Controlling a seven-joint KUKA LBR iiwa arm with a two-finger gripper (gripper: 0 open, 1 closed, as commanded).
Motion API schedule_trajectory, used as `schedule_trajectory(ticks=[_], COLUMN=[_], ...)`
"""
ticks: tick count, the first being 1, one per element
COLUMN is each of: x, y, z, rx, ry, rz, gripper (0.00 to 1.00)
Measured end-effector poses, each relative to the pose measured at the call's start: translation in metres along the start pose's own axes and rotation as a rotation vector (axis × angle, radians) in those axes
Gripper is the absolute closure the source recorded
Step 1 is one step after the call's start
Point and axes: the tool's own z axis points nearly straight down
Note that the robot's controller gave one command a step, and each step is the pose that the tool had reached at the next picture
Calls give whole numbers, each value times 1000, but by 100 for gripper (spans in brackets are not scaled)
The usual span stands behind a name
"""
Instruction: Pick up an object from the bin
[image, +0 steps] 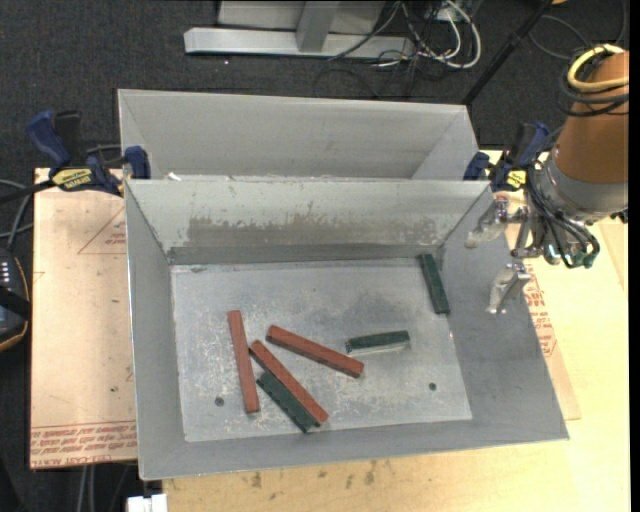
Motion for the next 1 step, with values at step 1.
schedule_trajectory(ticks=[1], x=[-2], y=[1], z=[-4], rx=[2], ry=[-8], rz=[-3], gripper=[0])
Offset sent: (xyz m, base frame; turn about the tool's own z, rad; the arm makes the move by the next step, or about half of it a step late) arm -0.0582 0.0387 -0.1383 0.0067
